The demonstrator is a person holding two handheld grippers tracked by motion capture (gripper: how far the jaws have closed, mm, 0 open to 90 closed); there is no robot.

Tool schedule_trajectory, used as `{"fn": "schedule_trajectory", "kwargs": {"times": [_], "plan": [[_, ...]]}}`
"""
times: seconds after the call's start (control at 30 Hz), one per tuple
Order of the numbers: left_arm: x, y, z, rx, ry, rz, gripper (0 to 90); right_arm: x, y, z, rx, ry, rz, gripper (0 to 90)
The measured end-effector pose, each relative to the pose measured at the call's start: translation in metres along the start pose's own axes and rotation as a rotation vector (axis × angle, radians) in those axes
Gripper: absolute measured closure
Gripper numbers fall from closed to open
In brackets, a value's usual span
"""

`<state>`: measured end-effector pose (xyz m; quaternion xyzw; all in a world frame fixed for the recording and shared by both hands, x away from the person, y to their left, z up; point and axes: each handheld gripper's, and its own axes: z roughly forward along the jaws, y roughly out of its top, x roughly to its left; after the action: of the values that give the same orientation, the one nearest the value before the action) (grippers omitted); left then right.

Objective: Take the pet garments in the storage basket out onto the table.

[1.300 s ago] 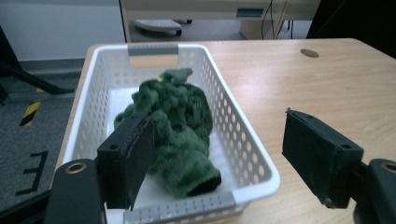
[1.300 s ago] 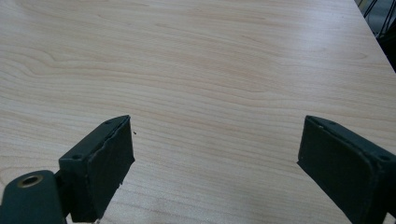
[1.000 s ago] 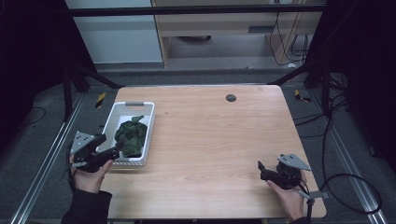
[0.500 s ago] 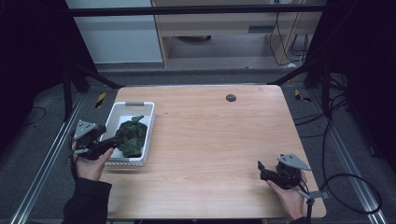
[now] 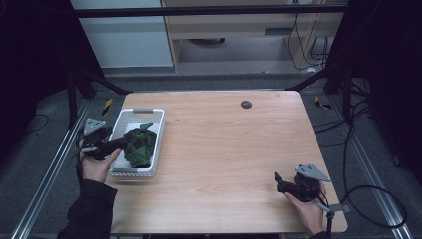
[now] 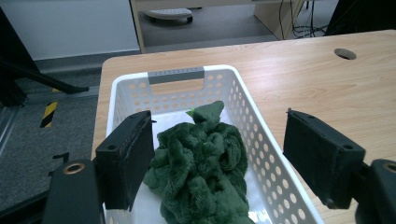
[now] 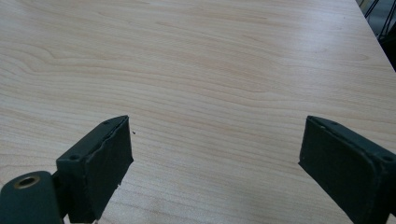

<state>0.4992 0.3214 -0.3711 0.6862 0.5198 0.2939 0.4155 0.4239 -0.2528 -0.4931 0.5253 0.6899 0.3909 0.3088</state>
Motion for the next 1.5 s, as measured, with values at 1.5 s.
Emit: {"fn": "schedule_trajectory", "kwargs": {"times": [1.5], "plan": [[0.012,0.007,0.055,0.254,-0.013,0.096,23.7,0.001,-0.001,0.002,0.014,0.008,-0.010,9.1]]}}
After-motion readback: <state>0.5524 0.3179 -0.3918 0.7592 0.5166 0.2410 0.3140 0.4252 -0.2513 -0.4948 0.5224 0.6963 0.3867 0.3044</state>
